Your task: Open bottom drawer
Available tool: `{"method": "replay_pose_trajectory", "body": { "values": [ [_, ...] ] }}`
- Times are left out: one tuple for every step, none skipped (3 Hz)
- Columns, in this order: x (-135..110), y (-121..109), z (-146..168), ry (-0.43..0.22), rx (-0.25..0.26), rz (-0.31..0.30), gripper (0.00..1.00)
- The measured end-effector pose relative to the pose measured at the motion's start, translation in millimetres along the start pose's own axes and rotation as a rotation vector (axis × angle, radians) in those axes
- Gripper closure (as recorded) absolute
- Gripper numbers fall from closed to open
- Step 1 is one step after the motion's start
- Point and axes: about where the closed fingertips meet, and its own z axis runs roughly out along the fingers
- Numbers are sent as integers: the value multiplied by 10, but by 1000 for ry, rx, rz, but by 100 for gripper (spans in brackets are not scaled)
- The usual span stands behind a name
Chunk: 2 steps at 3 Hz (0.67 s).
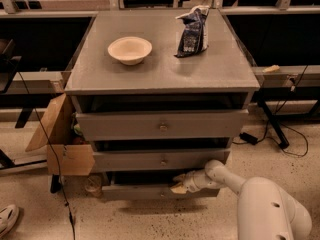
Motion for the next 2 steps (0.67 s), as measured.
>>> {"method": "replay_pose_trajectory", "body": {
  "values": [
    [0,1,0,0,0,0,76],
    [133,180,10,-10,6,-14,53]
  ]
}}
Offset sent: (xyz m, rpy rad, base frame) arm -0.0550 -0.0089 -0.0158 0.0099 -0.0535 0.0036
